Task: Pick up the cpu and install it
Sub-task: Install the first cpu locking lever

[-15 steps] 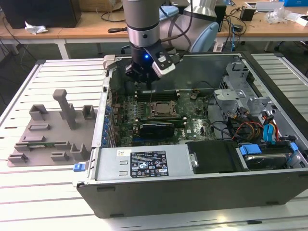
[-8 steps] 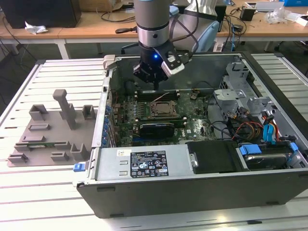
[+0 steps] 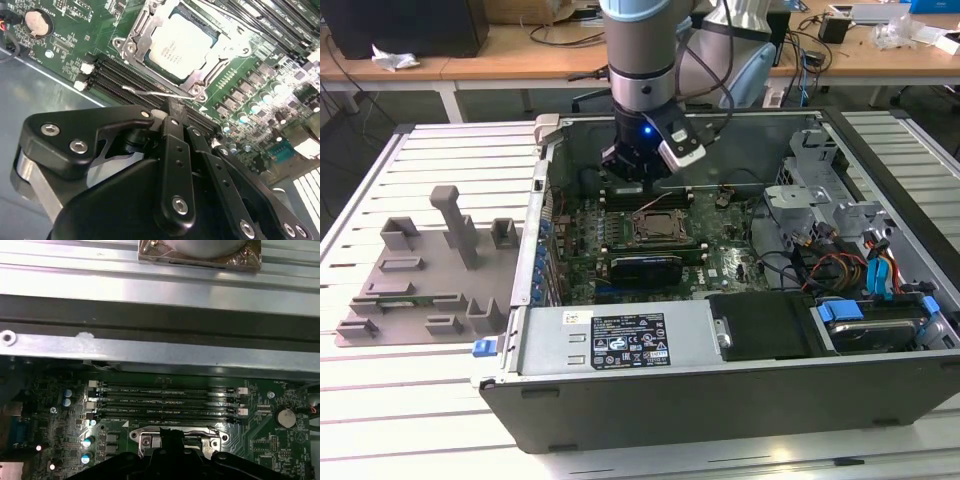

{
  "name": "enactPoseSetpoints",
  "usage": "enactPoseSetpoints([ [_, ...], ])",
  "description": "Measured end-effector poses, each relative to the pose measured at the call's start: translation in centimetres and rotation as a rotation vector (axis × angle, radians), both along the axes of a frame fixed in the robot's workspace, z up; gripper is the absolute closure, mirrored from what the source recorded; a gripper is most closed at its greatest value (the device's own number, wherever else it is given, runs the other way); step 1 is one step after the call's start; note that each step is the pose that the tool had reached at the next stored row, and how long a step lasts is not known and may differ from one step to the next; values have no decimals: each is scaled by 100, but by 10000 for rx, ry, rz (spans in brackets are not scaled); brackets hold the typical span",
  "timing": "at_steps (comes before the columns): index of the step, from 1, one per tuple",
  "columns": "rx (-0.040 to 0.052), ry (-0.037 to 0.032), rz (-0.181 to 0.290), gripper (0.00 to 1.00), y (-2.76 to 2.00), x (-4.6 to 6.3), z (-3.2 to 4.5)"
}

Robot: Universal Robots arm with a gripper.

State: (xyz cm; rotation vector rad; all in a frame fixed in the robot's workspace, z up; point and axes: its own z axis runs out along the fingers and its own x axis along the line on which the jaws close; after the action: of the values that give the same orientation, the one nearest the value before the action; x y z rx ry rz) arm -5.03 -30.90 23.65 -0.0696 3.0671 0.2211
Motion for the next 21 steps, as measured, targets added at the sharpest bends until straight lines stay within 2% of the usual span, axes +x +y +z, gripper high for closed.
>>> enactPoseSetpoints([
  [2,1,-1,0,89,0,19,-60],
  [10,-20,-2,-2,89,11,59,-129],
  [13,-15,-68,-1,89,13,60,-177],
  [21,70,-247,-1,89,13,60,-210],
])
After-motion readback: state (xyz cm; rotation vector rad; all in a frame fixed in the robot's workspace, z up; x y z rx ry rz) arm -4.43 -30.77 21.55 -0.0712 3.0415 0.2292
